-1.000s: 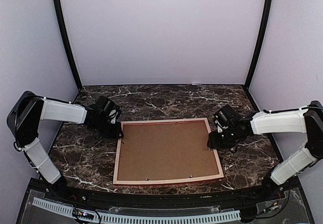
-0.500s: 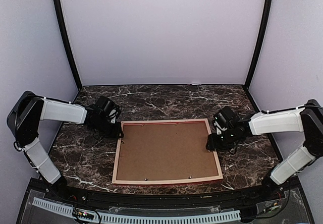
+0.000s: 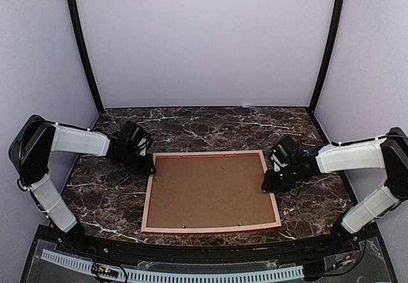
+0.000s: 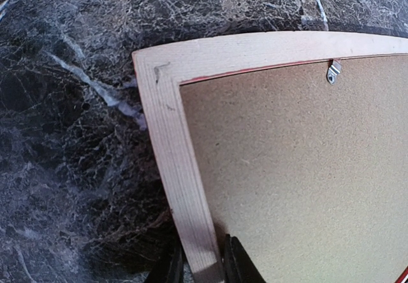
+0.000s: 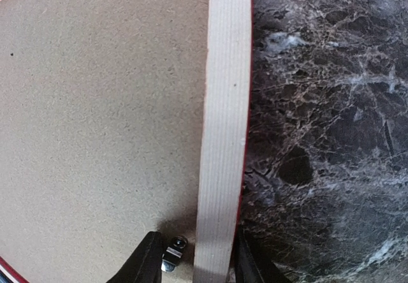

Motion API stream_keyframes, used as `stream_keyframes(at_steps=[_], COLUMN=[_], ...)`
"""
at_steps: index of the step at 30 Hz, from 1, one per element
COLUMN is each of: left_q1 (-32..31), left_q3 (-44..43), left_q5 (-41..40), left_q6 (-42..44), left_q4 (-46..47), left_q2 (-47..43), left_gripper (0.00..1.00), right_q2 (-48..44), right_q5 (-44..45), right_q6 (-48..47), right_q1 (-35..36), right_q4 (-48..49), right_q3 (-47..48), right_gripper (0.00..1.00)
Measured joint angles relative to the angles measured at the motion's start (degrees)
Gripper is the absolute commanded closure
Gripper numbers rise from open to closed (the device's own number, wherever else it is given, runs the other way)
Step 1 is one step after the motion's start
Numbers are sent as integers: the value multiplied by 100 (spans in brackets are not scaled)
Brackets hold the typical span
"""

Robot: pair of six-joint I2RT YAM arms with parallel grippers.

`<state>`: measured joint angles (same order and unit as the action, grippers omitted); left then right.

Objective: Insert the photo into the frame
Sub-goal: Press the fastener onto the backboard.

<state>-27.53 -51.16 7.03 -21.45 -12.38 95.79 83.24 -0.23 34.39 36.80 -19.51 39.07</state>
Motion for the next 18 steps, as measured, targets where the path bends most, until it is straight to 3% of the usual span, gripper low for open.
stream_keyframes(at_steps=[18], left_q1=[0], left_q3=[0], left_q5=[-9], left_q6=[2], left_q4=[-2], left_q2=[0], left_gripper=[79], right_q2=[0], right_q5=[-227], right_q6=[-734], right_q1=[-72], right_q4=[-107], right_q3=[46], right_gripper=[79])
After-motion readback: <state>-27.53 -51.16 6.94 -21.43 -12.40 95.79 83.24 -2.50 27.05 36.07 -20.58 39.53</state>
